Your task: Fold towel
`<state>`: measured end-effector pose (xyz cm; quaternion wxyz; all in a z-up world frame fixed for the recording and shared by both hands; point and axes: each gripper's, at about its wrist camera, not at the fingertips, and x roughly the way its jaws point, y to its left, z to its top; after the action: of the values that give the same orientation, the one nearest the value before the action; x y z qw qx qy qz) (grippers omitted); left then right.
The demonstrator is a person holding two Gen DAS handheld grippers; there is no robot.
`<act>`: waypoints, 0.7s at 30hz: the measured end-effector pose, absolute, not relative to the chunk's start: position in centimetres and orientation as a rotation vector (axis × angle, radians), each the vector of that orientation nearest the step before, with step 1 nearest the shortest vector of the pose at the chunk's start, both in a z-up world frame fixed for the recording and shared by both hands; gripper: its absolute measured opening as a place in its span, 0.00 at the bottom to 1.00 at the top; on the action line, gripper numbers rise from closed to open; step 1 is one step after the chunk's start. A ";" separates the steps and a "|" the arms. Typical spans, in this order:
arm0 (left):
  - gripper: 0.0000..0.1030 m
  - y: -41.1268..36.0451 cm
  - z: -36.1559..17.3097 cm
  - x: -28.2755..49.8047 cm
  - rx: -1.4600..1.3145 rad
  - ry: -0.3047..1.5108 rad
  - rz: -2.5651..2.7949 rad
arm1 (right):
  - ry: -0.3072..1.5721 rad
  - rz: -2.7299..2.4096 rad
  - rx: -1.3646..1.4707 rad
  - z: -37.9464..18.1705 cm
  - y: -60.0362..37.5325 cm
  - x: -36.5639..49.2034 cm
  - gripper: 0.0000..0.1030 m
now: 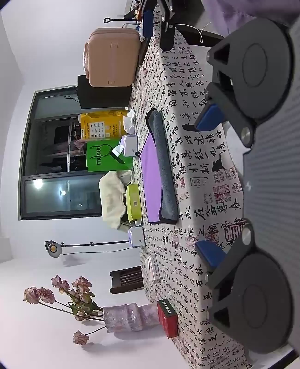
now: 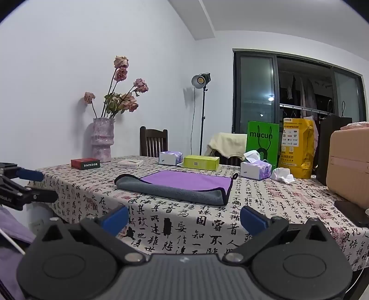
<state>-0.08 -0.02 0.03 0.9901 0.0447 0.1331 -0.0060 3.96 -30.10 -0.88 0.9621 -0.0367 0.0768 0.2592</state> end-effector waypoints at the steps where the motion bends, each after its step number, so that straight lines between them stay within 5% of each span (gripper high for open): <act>1: 1.00 0.0 0.1 -0.1 0.091 0.265 -0.012 | 0.149 0.527 -0.083 -0.9 -30.1 3.9 1.00; 21: 1.00 0.2 -0.2 0.3 0.089 0.281 -0.012 | 0.154 0.525 -0.095 -1.1 -29.9 4.0 1.00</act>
<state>0.27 0.16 -0.20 0.9892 0.0443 0.1399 -0.0062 4.04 -29.92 -1.06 0.9617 -0.0469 0.0759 0.2593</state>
